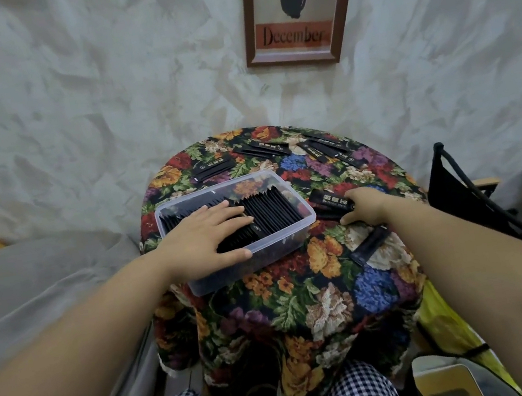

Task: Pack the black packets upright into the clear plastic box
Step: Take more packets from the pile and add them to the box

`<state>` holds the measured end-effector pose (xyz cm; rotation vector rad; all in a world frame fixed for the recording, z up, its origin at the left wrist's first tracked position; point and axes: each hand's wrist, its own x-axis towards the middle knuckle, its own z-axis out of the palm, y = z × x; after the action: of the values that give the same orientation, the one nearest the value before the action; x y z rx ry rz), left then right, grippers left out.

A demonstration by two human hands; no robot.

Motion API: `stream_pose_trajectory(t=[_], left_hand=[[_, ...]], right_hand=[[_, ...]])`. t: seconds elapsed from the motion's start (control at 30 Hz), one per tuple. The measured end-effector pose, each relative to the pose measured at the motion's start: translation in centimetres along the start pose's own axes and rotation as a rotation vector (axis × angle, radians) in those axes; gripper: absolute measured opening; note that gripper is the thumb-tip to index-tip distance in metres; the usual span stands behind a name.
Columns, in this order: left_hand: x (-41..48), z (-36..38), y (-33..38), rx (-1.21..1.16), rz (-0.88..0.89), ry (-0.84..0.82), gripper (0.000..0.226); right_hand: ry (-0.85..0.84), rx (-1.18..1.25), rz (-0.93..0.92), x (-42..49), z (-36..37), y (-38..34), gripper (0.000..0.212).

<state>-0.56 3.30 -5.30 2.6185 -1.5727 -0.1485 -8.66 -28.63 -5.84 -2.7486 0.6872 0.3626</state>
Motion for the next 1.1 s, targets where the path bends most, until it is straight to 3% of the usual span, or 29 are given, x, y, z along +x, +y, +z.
stream_pose_trajectory(t=[0.17,0.3,0.47,0.73,0.8,0.93,1.1], left_hand=[[-0.1,-0.1,0.2,0.0,-0.007,-0.015,0.114],[0.0,-0.2,0.1,0.0,0.003,-0.005,0.114],[0.0,-0.1,0.1,-0.008,-0.003,-0.007,0.113],[0.0,0.0,0.0,-0.015,-0.006,-0.007,0.113],[0.0,0.1,-0.1,-0.018,-0.006,-0.006,0.113],[0.0,0.1,-0.1,-0.025,-0.004,-0.003,0.114],[0.0,0.1,0.0,-0.02,-0.002,-0.006,0.114]], right_hand=[[0.074,0.03,-0.062,-0.9,-1.8,1.4,0.074],[-0.058,-0.061,-0.047,-2.3,-1.8,3.3,0.082],[-0.176,-0.109,-0.087,-3.1,-0.6,4.3,0.054],[-0.171,-0.178,-0.106,-3.4,-0.5,4.2,0.041],[-0.147,-0.033,-0.069,-3.9,-0.7,4.4,0.038],[-0.186,0.753,-0.07,-5.2,-1.9,3.1,0.028],[-0.002,0.642,-0.228,-6.3,-3.8,-3.5,0.023]])
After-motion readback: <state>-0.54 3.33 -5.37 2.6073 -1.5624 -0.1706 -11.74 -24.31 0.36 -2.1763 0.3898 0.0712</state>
